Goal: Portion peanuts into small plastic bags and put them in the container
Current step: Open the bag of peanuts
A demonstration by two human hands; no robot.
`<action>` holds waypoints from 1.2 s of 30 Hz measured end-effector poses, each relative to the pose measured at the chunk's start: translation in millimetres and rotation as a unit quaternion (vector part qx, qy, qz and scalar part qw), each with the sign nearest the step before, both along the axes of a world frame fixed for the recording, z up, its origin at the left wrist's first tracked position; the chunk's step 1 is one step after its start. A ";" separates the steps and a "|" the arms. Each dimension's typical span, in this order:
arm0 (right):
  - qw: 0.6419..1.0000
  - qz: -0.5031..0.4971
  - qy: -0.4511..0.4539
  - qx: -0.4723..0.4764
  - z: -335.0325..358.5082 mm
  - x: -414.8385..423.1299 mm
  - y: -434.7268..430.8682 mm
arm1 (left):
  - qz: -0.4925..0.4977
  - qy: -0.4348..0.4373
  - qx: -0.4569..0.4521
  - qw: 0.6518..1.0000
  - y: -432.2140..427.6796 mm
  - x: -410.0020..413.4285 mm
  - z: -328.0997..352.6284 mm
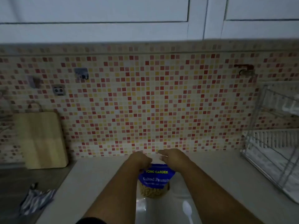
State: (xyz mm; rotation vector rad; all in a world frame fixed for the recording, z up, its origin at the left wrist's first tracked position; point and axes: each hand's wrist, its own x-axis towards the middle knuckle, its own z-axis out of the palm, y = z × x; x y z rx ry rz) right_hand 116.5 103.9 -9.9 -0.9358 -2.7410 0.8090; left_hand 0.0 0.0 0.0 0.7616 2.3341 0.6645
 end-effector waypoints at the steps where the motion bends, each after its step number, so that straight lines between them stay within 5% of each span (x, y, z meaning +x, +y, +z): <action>1: 1.000 0.000 0.001 0.002 -4.7 -2.2 0.6 | 0.015 -0.029 0.016 0.999 -1.4 0.2 -6.3; 8: 0.998 0.007 -0.011 0.063 -38.4 -11.4 0.7 | 0.164 -0.226 0.147 0.949 0.6 7.1 -48.2; 16: 0.995 0.006 0.048 0.087 -59.2 -11.8 6.2 | 0.238 -0.331 0.255 0.877 9.0 8.8 -72.4; 26: 0.987 -0.023 0.120 -0.105 -62.3 -12.2 15.2 | 0.221 -0.354 0.292 0.861 4.9 10.7 -76.3; 36: 0.984 -0.036 0.110 -0.138 -58.7 -17.1 20.6 | 0.229 -0.355 0.298 0.856 4.2 12.8 -78.0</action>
